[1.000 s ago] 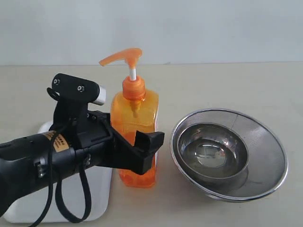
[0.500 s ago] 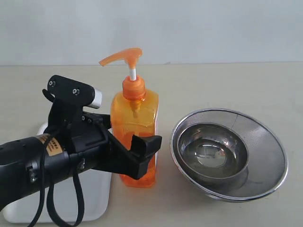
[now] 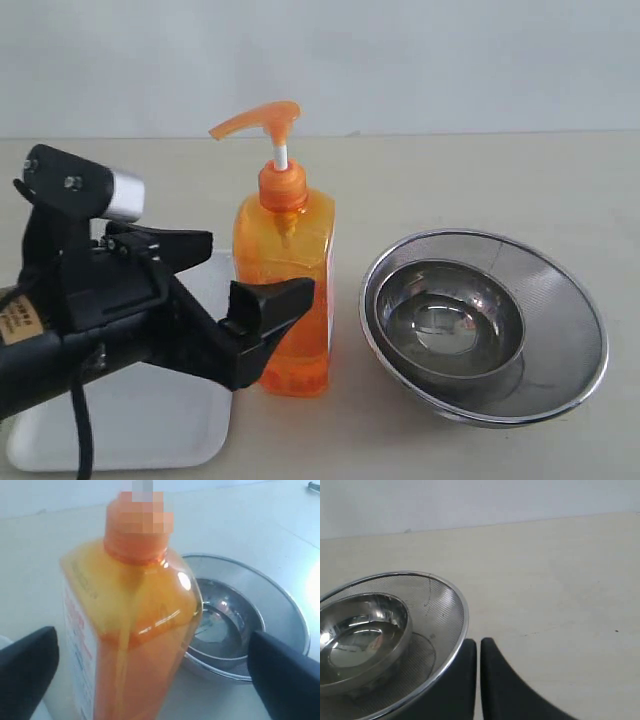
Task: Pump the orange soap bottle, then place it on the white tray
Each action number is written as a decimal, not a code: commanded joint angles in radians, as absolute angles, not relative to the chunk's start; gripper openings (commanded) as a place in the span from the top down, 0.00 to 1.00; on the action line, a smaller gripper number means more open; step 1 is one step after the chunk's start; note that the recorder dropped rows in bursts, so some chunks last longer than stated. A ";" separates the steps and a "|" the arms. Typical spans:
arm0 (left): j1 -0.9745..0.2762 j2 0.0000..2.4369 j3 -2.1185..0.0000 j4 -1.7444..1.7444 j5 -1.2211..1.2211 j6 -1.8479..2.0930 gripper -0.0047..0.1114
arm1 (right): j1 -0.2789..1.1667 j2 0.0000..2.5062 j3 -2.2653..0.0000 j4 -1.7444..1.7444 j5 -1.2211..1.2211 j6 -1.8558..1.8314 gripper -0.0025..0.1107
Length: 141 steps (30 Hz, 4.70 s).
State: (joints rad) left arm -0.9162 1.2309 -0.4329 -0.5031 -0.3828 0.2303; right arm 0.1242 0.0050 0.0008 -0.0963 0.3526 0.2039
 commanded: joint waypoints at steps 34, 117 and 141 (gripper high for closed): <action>-0.920 1.041 -0.303 -0.501 -0.365 0.215 0.14 | 0.120 0.489 -0.493 -1.086 -0.759 1.353 0.98; -0.920 1.041 -0.303 -0.496 -0.377 0.215 0.14 | 0.521 1.534 -1.274 -1.744 -1.221 2.027 0.98; -0.920 1.041 -0.303 -0.496 -0.365 0.215 0.14 | 0.521 1.068 -0.794 -1.744 -0.259 1.685 0.98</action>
State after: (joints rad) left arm -0.9162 1.0475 -0.3080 -0.4946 -0.3678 0.2228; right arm 0.5182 1.0794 -0.8093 -1.7527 -0.3356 1.6782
